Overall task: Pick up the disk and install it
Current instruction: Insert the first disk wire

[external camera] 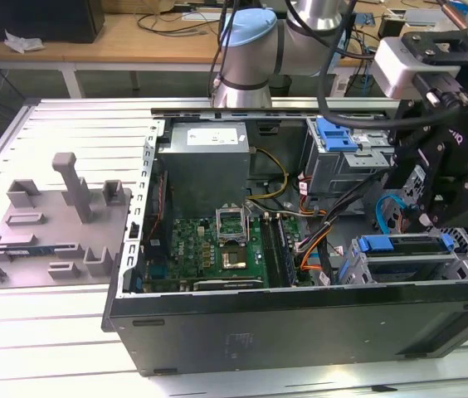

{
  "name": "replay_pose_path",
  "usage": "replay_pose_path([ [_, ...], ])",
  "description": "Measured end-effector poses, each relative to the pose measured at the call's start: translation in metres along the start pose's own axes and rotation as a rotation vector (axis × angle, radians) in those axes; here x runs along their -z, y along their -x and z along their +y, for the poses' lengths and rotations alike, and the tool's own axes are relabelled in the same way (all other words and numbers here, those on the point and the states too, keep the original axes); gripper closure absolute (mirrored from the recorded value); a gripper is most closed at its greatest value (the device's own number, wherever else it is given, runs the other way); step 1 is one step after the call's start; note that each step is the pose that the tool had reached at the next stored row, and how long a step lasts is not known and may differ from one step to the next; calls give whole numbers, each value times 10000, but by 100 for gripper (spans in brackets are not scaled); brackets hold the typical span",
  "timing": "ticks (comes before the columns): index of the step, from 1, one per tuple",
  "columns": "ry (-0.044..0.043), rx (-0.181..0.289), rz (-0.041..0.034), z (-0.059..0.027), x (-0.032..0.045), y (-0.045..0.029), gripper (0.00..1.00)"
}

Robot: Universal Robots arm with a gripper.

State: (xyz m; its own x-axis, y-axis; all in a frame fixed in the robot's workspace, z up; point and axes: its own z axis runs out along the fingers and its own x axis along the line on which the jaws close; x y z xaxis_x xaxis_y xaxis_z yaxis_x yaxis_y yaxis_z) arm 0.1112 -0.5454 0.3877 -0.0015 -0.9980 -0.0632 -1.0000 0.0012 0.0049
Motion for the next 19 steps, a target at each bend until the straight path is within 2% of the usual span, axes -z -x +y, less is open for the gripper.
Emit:
replay_pose_path([
  [2,2,2,160,0,-2,39,36],
  [4,6,6,372,0,-4,92,36],
  [6,12,6,643,0,-2,144,36],
  [7,14,5,890,-1,-3,209,36],
  [8,15,5,1052,-3,-5,270,36],
  [9,15,3,1165,-7,-6,330,36],
  [11,14,3,1346,-23,-11,429,36],
  [15,14,1,1500,-47,-15,521,38],
  [16,16,0,1547,-74,-17,559,51],
  [19,28,2,1593,-148,-20,621,51],
])
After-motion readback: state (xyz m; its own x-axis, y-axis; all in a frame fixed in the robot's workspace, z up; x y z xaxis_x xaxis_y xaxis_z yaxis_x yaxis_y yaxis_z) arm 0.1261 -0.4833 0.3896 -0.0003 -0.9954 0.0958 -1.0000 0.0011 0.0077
